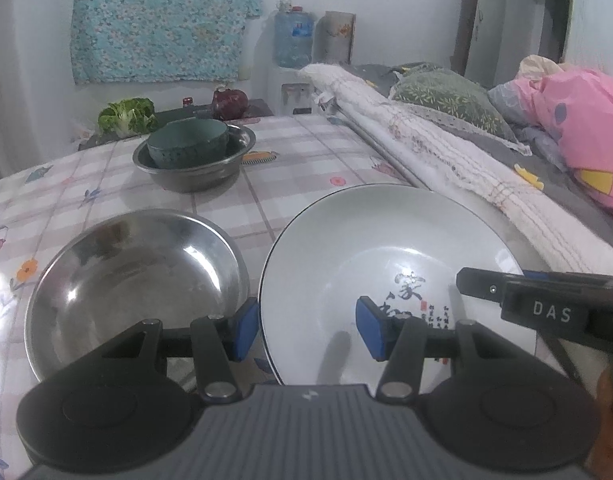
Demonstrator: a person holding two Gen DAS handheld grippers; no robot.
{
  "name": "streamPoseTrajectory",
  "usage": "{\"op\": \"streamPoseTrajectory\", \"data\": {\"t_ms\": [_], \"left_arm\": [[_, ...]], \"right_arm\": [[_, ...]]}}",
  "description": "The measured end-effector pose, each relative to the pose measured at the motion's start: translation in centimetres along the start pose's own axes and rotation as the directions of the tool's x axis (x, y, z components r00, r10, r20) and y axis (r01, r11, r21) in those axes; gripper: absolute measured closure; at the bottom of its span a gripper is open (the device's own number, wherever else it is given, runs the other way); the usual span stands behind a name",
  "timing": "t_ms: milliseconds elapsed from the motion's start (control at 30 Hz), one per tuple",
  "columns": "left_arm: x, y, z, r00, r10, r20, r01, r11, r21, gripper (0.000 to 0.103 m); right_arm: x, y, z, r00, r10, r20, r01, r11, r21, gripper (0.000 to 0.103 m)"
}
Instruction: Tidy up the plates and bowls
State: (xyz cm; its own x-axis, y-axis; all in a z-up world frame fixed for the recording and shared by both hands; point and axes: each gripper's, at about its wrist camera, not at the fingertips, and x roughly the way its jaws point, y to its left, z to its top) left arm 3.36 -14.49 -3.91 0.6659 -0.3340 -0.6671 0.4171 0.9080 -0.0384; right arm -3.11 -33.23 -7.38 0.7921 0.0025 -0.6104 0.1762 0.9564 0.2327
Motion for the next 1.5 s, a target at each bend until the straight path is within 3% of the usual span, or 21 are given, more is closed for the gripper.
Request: {"op": "streamPoseTrajectory", "data": {"t_ms": [867, 1500], "left_arm": [[-2.5, 4.9, 1.3, 0.995, 0.066, 0.07, -0.058, 0.991, -0.117, 0.05], [-2.8, 11.4, -0.3, 0.991, 0.131, 0.009, -0.126, 0.971, -0.203, 0.05]], "right_arm": [[0.6, 5.2, 2.9, 0.996, 0.08, 0.032, -0.078, 0.994, -0.071, 0.069], [4.3, 11.6, 2.7, 0.988, 0.15, -0.038, -0.153, 0.982, -0.108, 0.069]]}}
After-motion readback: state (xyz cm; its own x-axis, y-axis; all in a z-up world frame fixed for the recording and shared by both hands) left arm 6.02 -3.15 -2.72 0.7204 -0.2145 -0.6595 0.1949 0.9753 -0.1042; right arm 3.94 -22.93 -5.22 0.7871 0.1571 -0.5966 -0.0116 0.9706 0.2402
